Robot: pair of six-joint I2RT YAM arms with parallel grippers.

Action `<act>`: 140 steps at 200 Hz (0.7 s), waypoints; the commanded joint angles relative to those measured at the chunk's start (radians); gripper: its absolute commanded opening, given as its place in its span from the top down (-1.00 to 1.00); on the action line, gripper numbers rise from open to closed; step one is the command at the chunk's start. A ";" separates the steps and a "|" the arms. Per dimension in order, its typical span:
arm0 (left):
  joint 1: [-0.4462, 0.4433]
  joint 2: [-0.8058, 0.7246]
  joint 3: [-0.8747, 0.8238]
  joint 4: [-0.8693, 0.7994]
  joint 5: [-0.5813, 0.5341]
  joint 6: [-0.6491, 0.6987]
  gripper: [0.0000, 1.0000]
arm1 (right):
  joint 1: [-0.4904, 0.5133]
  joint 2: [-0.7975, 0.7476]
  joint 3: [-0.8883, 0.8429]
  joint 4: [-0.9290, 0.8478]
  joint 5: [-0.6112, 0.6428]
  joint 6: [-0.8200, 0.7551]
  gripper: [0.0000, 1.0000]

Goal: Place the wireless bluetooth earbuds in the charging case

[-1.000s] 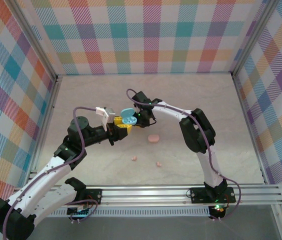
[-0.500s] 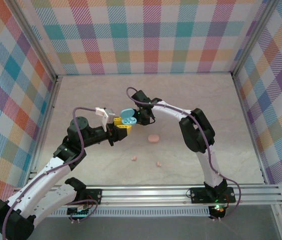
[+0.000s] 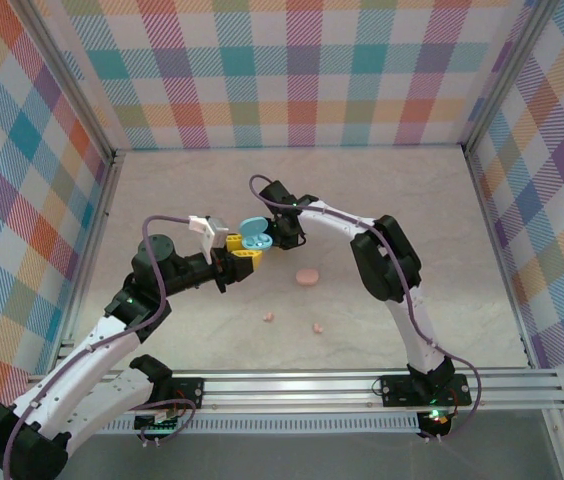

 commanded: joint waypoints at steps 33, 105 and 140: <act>-0.003 -0.031 0.005 -0.001 -0.002 0.017 0.42 | 0.013 0.014 0.014 -0.036 0.025 -0.017 0.37; -0.003 -0.038 0.004 -0.008 -0.002 0.017 0.42 | 0.021 0.040 0.031 -0.066 0.022 -0.056 0.46; -0.003 -0.040 0.011 -0.016 -0.003 0.020 0.42 | 0.021 0.027 0.041 -0.069 0.010 -0.083 0.61</act>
